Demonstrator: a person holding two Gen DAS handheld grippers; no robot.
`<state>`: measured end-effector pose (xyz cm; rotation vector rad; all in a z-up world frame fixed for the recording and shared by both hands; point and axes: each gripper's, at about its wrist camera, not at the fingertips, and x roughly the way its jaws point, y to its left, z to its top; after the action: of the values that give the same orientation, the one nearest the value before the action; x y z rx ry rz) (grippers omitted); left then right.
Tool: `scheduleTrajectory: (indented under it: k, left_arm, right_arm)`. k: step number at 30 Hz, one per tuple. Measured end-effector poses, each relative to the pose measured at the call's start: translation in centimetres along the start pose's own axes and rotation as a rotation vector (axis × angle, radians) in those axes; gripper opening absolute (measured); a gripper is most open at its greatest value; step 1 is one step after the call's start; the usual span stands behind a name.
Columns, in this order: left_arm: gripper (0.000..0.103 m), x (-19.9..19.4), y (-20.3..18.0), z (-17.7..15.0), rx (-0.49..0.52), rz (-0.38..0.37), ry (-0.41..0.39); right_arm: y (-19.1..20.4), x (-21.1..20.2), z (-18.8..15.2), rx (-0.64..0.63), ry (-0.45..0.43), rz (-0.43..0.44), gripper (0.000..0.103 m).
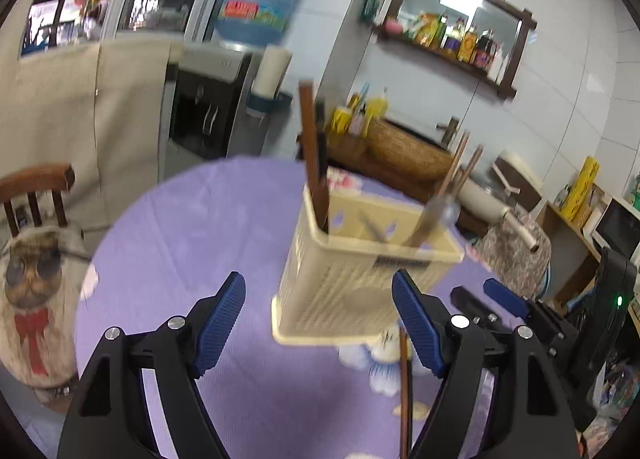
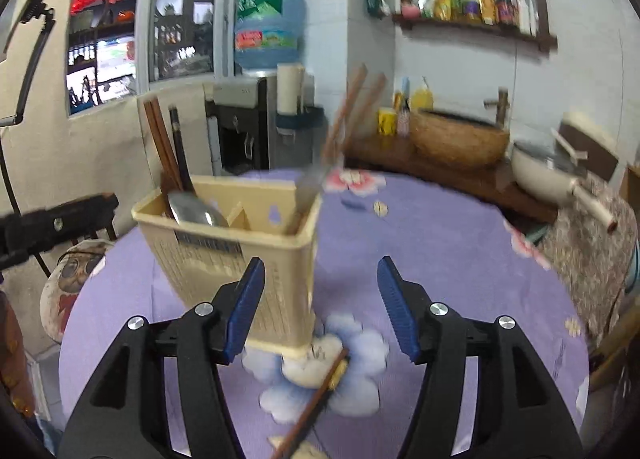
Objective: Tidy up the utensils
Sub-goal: 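Open both grippers to release the utensils into the holder, then move the left tool to the wooden chopstick while the right tool reaches a gold-tipped black chopstick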
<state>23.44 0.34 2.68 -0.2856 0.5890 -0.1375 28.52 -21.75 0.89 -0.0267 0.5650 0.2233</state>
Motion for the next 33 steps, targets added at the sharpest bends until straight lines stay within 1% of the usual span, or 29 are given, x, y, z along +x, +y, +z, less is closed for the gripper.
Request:
scheduleTrajectory:
  k: [3, 6, 8, 11, 12, 13, 15, 16, 19, 21, 23, 25, 28, 31, 33]
  left_arm:
    - [0.074, 1.0, 1.0, -2.6, -0.023, 0.025, 0.066]
    - [0.074, 1.4, 1.6, -4.6, -0.028, 0.042, 0.108]
    - [0.074, 1.5, 2.0, -5.6, -0.036, 0.057, 0.122]
    - [0.074, 1.5, 2.2, -6.5, -0.034, 0.066, 0.137]
    - [0.074, 1.5, 2.2, -6.7, -0.029, 0.069, 0.14]
    - [0.074, 1.5, 2.1, -6.8, -0.023, 0.073, 0.14]
    - [0.074, 1.4, 1.9, -7.0, -0.01, 0.083, 0.137]
    - [0.074, 1.3, 1.8, -7.1, -0.005, 0.083, 0.138]
    - [0.074, 1.4, 1.7, -7.6, -0.006, 0.071, 0.152]
    - [0.074, 1.6, 1.6, -7.9, -0.003, 0.074, 0.159]
    - [0.074, 1.6, 1.7, -8.1, -0.008, 0.072, 0.166]
    - [0.074, 1.6, 1.8, -8.2, -0.012, 0.07, 0.169]
    - [0.074, 1.6, 1.8, -8.2, -0.015, 0.071, 0.167]
    - [0.074, 1.6, 1.7, -8.3, -0.01, 0.072, 0.168]
    - [0.074, 1.7, 1.7, -8.4, -0.012, 0.072, 0.171]
  right_arm:
    - [-1.3, 1.3, -2.5, 0.067, 0.118, -0.015, 0.059]
    - [-1.9, 2.7, -5.3, 0.109, 0.224, -0.041, 0.059]
    - [-1.7, 3.2, -6.7, 0.106, 0.266, -0.059, 0.058]
    - [-1.3, 3.5, -8.3, 0.099, 0.305, -0.084, 0.058]
    - [-1.3, 3.6, -8.6, 0.098, 0.313, -0.089, 0.058]
    - [-1.1, 3.6, -8.7, 0.096, 0.303, -0.098, 0.058]
    - [-0.9, 3.6, -8.7, 0.075, 0.305, -0.145, 0.058]
    - [-0.8, 3.6, -8.8, 0.067, 0.312, -0.155, 0.058]
    - [-0.9, 4.2, -9.2, 0.097, 0.332, -0.101, 0.058]
    - [-0.9, 3.9, -9.2, 0.098, 0.319, -0.118, 0.058]
    - [-1.0, 3.5, -9.2, 0.119, 0.302, -0.115, 0.058]
    - [-1.2, 3.3, -9.2, 0.138, 0.302, -0.098, 0.058]
    - [-0.8, 3.8, -9.0, 0.132, 0.321, -0.067, 0.058]
    - [-0.2, 3.9, -8.8, 0.118, 0.331, -0.06, 0.058]
    - [0.2, 4.1, -8.7, 0.08, 0.332, -0.093, 0.058]
